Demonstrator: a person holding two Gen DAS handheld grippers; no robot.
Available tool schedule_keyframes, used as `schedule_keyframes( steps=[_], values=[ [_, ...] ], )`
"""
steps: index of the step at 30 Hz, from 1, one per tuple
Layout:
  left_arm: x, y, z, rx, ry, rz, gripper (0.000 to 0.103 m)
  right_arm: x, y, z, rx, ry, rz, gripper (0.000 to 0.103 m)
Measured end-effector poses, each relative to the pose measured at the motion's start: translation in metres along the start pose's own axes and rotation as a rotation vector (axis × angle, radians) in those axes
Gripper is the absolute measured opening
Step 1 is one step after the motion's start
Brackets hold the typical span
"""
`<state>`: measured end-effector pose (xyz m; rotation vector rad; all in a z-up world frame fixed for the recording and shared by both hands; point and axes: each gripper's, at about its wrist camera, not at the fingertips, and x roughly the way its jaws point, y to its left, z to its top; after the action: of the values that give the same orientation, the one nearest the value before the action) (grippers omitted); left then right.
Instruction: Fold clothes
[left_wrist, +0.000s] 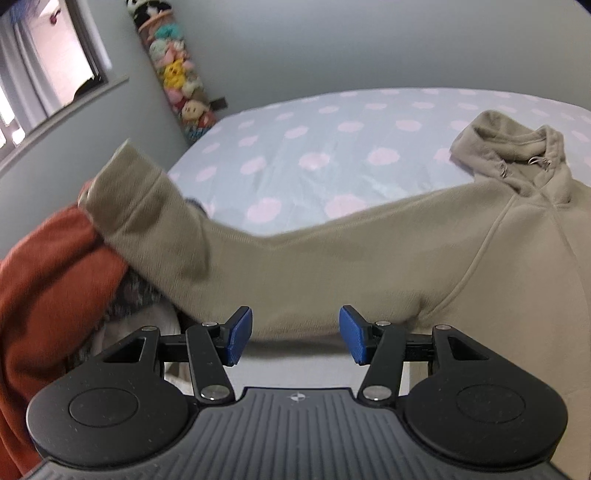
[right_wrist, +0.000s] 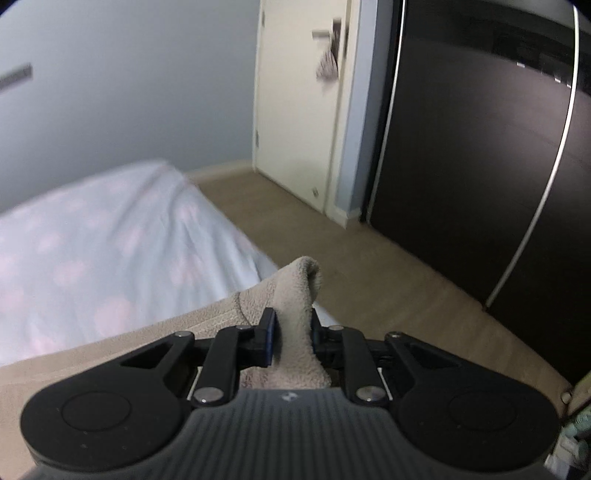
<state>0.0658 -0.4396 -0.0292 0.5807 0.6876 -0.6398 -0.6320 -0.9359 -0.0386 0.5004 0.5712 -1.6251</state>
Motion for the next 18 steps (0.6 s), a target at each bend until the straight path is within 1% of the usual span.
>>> schedule_keyframes(
  steps=[3, 4, 5, 6, 7, 8, 9, 13, 16, 18],
  values=[
    [-0.001, 0.008, -0.008, -0.008, 0.028, -0.017, 0.051, 0.028, -0.001, -0.027, 0.006, 0.083, -0.048, 0.02],
    [-0.001, 0.01, -0.011, -0.009, 0.038, -0.026, 0.051, 0.034, -0.002, -0.035, 0.009, 0.106, -0.056, 0.023],
    [-0.002, 0.012, -0.014, -0.01, 0.049, -0.043, 0.051, 0.036, -0.004, -0.042, 0.003, 0.119, -0.061, 0.029],
    [-0.003, 0.013, -0.017, -0.01, 0.061, -0.063, 0.051, 0.035, -0.007, -0.048, -0.013, 0.124, -0.072, 0.029],
    [-0.003, 0.013, -0.02, -0.01, 0.073, -0.083, 0.051, 0.034, -0.01, -0.054, -0.029, 0.128, -0.084, 0.036],
    [-0.003, 0.013, -0.024, -0.003, 0.087, -0.104, 0.051, 0.029, -0.013, -0.059, -0.046, 0.128, -0.09, 0.039],
    [-0.004, 0.012, -0.027, 0.01, 0.1, -0.127, 0.051, 0.023, -0.017, -0.063, -0.055, 0.127, -0.084, 0.039],
    [-0.009, 0.006, -0.046, 0.057, 0.126, -0.195, 0.051, -0.019, -0.024, -0.078, -0.067, 0.122, 0.0, 0.04],
    [-0.015, 0.003, -0.059, 0.054, 0.15, -0.263, 0.051, -0.057, -0.017, -0.092, -0.082, 0.153, 0.102, 0.044],
    [-0.017, 0.002, -0.07, 0.055, 0.183, -0.33, 0.051, -0.086, -0.009, -0.103, -0.067, 0.196, 0.19, 0.049]
  ],
)
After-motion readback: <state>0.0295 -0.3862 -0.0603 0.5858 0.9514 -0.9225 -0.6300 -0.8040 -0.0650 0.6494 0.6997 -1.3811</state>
